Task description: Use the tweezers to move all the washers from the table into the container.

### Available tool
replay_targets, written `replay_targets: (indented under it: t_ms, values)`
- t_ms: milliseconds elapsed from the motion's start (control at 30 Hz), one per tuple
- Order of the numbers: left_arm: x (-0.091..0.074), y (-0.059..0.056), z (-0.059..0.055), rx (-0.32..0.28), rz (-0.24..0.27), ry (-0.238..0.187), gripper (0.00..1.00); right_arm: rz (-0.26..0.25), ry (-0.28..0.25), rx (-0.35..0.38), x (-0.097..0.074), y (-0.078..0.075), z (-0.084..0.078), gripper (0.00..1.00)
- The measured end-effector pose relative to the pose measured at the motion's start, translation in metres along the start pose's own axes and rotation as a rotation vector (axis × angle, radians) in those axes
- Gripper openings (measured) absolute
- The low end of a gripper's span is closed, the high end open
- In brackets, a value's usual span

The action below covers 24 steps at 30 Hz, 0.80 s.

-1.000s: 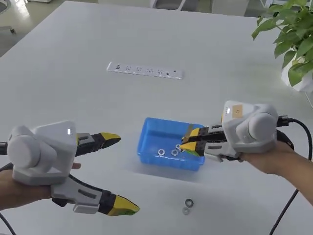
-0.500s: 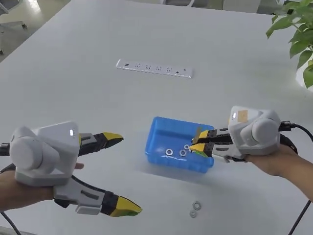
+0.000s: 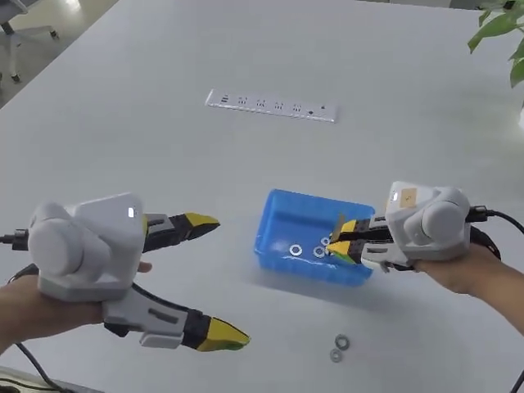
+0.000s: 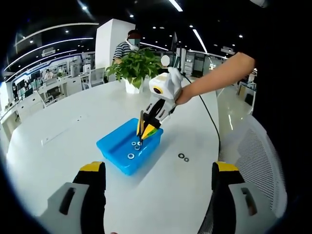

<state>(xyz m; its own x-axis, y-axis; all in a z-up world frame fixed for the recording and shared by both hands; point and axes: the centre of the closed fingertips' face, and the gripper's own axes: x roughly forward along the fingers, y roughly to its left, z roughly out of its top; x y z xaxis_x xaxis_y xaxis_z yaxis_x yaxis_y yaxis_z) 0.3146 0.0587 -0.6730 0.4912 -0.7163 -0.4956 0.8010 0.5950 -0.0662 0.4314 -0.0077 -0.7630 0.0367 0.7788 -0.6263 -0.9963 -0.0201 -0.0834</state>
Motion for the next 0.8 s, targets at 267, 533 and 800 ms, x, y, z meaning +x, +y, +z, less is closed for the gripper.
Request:
replay_targets:
  t_ms: [267, 533, 800]
  values:
    - [0.003, -0.001, -0.002, -0.007, -0.002, 0.008, 0.95, -0.007, 0.003, -0.004, 0.000, -0.002, -0.001, 0.08]
    - [0.005, 0.001, 0.000, 0.015, -0.005, 0.021, 0.89, -0.011, 0.004, 0.004, 0.000, 0.000, 0.001, 0.08]
    - [0.012, 0.013, 0.008, 0.072, -0.028, 0.059, 0.82, -0.011, 0.013, -0.001, 0.001, 0.000, 0.000, 0.09]
